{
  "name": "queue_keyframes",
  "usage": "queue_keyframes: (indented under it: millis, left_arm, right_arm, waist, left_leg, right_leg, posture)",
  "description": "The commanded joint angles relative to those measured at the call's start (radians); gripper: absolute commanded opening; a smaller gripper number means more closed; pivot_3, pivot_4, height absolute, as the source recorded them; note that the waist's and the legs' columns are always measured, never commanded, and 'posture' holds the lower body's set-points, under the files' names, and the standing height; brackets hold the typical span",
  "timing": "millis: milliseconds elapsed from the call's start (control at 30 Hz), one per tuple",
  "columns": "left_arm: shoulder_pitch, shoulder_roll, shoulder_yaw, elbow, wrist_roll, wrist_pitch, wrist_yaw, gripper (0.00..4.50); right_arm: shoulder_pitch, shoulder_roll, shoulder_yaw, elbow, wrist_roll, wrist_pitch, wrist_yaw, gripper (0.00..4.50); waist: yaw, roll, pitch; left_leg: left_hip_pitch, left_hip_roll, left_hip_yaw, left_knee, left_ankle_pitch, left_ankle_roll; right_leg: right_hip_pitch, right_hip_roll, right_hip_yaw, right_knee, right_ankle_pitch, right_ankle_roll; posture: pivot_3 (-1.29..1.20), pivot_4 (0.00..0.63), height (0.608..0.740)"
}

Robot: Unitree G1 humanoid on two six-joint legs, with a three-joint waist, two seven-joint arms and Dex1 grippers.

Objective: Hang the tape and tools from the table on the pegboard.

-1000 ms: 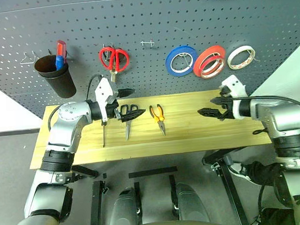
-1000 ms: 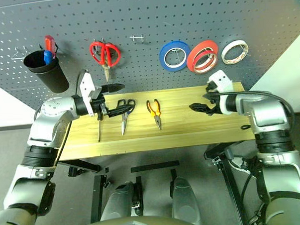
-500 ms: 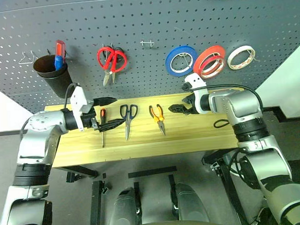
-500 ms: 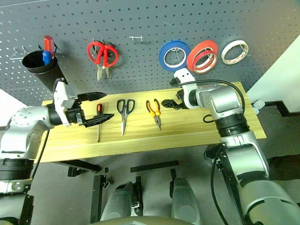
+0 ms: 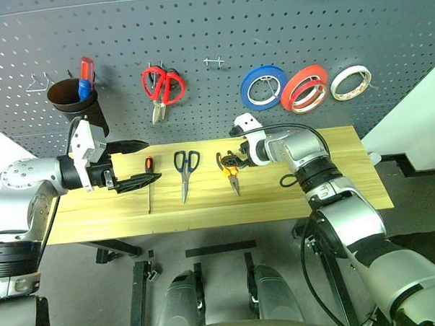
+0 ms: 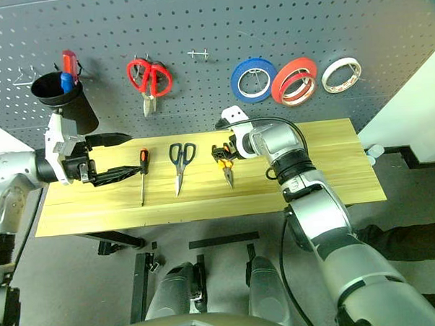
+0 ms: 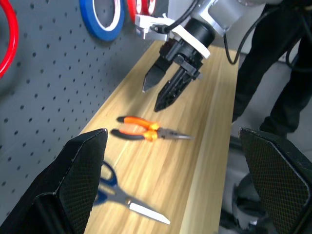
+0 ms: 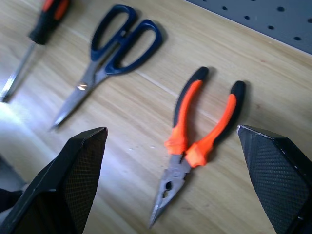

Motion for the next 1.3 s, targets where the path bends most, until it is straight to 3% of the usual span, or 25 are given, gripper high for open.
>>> queue_keyframes:
  millis: [33,300,533,833,1300]
  left_arm:
    - [0.008,0.021,0.031,0.000,-0.002,-0.007,-0.005,4.50]
    - [0.017,0.022,0.004,0.032,0.030,-0.035,-0.018,4.50]
    - [-0.042,-0.063,-0.082,0.142,0.157,-0.184,0.028,4.50]
    - [-0.098,-0.153,-0.102,0.217,0.184,-0.268,0.051,4.50]
    - [-0.083,-0.139,-0.099,0.216,0.186,-0.273,0.036,4.50]
  right_arm:
    - [-0.038,0.020,-0.007,0.055,-0.025,-0.051,-0.015,4.48]
    - [-0.094,0.067,-0.027,0.205,-0.060,-0.141,-0.049,4.48]
    - [-0.133,0.106,-0.054,0.324,-0.081,-0.208,-0.098,4.48]
    - [-0.149,0.121,-0.098,0.370,-0.094,-0.230,-0.182,4.48]
    - [-0.161,0.181,-0.096,0.394,-0.133,-0.229,-0.214,4.48]
  waist:
    - [0.000,0.000,0.005]
    - [0.000,0.000,0.044]
    - [0.006,0.002,0.065]
    - [0.000,0.001,0.082]
    - [0.000,0.001,0.082]
  left_leg:
    - [0.000,0.000,0.000,0.000,0.000,0.000]
    - [0.000,0.000,0.001,-0.001,0.000,0.000]
    - [-0.011,0.000,0.002,0.000,0.000,0.000]
    - [-0.016,0.000,0.002,0.000,0.000,0.000]
    - [-0.016,0.000,0.003,0.000,0.000,0.000]
  right_leg:
    - [0.000,0.000,0.000,0.000,0.000,0.000]
    - [-0.003,0.000,0.001,0.001,0.000,0.000]
    - [-0.014,0.000,0.001,0.002,0.000,0.000]
    - [-0.019,0.000,0.000,0.002,0.000,0.000]
    - [-0.019,0.000,0.000,0.002,0.000,0.000]
  posture:
    - [0.05,0.285,0.732]
    - [0.08,0.334,0.732]
    - [0.08,0.368,0.732]
    - [0.08,0.365,0.732]
    - [0.08,0.357,0.732]
